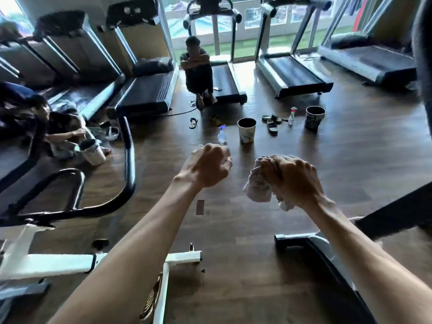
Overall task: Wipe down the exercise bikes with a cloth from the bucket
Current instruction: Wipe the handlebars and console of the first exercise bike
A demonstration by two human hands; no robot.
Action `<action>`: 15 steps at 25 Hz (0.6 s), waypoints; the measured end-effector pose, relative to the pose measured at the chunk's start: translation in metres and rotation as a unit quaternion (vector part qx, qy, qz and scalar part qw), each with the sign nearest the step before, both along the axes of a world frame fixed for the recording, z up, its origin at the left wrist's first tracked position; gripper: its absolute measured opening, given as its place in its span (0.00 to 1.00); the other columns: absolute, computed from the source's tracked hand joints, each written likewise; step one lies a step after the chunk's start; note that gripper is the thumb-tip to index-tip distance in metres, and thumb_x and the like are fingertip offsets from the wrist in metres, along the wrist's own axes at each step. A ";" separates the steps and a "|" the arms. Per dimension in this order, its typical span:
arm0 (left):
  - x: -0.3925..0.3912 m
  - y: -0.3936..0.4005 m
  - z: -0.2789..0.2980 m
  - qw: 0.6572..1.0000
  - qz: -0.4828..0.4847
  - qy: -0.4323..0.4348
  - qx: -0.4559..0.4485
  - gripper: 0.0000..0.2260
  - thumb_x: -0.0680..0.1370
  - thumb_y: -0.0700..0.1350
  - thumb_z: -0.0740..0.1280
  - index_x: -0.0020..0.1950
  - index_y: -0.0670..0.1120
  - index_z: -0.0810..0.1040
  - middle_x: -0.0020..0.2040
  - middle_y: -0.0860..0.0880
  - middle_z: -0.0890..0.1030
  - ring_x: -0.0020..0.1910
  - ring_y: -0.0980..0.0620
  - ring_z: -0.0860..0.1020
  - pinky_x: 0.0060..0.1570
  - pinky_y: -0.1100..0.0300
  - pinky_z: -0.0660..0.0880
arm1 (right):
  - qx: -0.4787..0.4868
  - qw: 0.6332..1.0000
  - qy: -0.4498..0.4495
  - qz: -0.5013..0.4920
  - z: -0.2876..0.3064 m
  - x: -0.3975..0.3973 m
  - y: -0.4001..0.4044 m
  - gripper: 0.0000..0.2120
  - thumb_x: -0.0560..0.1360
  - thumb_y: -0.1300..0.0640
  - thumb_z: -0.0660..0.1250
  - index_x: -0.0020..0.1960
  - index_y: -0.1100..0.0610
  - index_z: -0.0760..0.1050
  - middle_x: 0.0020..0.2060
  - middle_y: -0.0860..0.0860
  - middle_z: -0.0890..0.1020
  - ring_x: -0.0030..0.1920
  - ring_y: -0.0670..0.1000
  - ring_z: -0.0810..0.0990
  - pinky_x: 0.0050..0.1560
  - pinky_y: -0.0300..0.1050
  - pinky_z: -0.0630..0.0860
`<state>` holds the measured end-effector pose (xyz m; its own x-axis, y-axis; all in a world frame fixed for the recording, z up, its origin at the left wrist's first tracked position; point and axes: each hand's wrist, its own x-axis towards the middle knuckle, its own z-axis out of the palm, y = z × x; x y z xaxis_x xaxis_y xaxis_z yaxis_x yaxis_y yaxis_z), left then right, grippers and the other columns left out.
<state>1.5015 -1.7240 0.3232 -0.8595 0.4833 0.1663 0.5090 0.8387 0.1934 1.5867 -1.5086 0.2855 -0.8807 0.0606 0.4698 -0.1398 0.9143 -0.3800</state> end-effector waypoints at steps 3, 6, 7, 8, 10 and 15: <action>-0.072 0.027 -0.002 0.999 -0.037 -0.006 -0.011 0.11 0.80 0.52 0.60 0.53 0.49 0.80 0.54 0.42 0.84 0.54 0.38 0.80 0.54 0.50 0.77 | -0.023 0.999 -0.005 -0.035 0.001 -0.059 0.008 0.32 0.76 0.32 0.44 0.49 0.51 0.80 0.44 0.50 0.84 0.46 0.57 0.81 0.43 0.46 0.71; -0.154 0.073 -0.007 0.997 -0.077 -0.019 -0.015 0.11 0.80 0.51 0.61 0.54 0.49 0.81 0.54 0.44 0.84 0.54 0.40 0.81 0.54 0.50 0.77 | -0.032 0.996 -0.007 -0.078 -0.004 -0.128 0.039 0.32 0.76 0.31 0.44 0.46 0.52 0.78 0.40 0.49 0.82 0.45 0.57 0.80 0.41 0.45 0.69; -0.179 0.089 -0.008 0.996 -0.088 -0.015 -0.014 0.11 0.80 0.51 0.61 0.53 0.49 0.81 0.53 0.44 0.84 0.54 0.39 0.81 0.54 0.50 0.78 | -0.030 0.995 -0.005 -0.092 -0.006 -0.150 0.052 0.32 0.76 0.32 0.44 0.46 0.52 0.78 0.41 0.49 0.82 0.45 0.57 0.80 0.42 0.46 0.69; -0.202 0.104 -0.010 0.995 -0.097 -0.011 -0.013 0.11 0.80 0.51 0.61 0.53 0.49 0.81 0.53 0.44 0.84 0.54 0.39 0.80 0.52 0.51 0.77 | -0.026 0.994 -0.004 -0.105 -0.007 -0.170 0.066 0.31 0.76 0.32 0.45 0.47 0.52 0.78 0.42 0.50 0.83 0.46 0.57 0.80 0.43 0.46 0.72; -0.254 0.141 -0.014 0.992 -0.124 -0.027 -0.013 0.10 0.80 0.50 0.62 0.51 0.49 0.81 0.53 0.43 0.84 0.53 0.39 0.80 0.48 0.54 0.74 | -0.035 0.989 -0.015 -0.144 -0.007 -0.211 0.101 0.29 0.77 0.32 0.47 0.48 0.50 0.78 0.41 0.50 0.84 0.45 0.57 0.81 0.44 0.47 0.74; -0.370 0.255 -0.018 0.976 -0.215 -0.042 0.012 0.14 0.77 0.54 0.58 0.48 0.51 0.80 0.49 0.46 0.85 0.49 0.41 0.81 0.49 0.51 0.77 | -0.064 0.971 -0.033 -0.229 0.002 -0.296 0.185 0.27 0.77 0.31 0.48 0.48 0.49 0.78 0.34 0.48 0.82 0.42 0.54 0.82 0.43 0.45 0.75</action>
